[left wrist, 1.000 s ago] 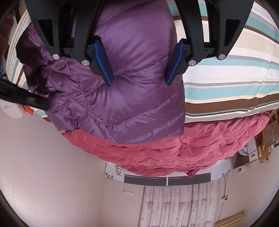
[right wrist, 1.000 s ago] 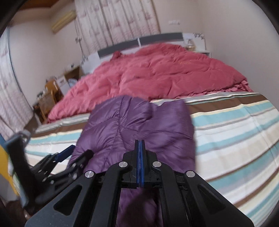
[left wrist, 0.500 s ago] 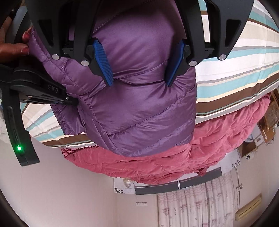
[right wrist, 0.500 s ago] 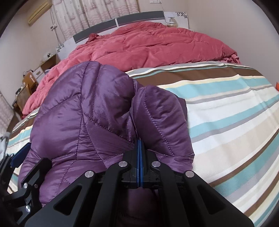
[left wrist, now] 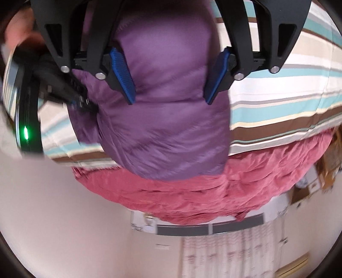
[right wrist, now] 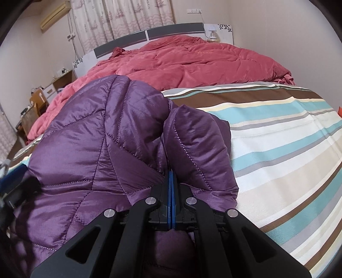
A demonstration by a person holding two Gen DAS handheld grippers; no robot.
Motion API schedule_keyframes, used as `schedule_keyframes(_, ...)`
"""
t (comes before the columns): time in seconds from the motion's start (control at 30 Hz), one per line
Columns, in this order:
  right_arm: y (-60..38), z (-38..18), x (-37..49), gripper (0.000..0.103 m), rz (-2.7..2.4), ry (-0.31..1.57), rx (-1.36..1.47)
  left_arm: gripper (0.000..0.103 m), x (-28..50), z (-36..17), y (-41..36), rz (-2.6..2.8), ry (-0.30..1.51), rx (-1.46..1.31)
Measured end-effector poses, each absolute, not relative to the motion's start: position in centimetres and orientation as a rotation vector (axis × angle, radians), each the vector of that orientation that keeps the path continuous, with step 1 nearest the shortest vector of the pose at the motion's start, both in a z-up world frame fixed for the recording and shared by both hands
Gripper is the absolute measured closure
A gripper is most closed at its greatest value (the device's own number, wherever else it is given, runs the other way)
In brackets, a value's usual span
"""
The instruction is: Fold large clothes
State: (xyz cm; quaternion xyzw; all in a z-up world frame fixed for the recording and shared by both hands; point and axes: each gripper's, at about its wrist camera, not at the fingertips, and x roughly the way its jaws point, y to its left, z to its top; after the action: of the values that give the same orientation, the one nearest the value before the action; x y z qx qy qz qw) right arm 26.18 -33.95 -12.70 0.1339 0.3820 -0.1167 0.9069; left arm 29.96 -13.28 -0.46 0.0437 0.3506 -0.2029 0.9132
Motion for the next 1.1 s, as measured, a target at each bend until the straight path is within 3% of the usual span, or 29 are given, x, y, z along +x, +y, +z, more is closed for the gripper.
schedule_keyframes(0.23,-33.8,-12.7,26.1,0.103,-0.239,0.782,0.281,0.029,35.7,1.7,-15.3,-0.321,0.766,0.096)
schedule_keyframes(0.43,-33.8,-12.8,26.0,0.103,-0.235,0.777,0.29,0.025,39.4,-3.4,-17.1,-0.282,0.904,0.166)
schedule_keyframes(0.77,-33.7,-12.9,26.0,0.103,-0.232,0.772,0.279,0.023,38.2,-4.2,-16.1,-0.29,0.854,0.148)
schedule_keyframes(0.93,-33.7,-12.2,25.4,0.103,-0.2,0.76,0.271,0.013,35.3,-3.6,-13.7,-0.311,0.79,0.137)
schedule_keyframes(1.1,-33.5,-11.1,23.9,0.103,-0.171,0.764,0.249,0.012,32.5,-3.1,-11.6,-0.32,0.744,0.118)
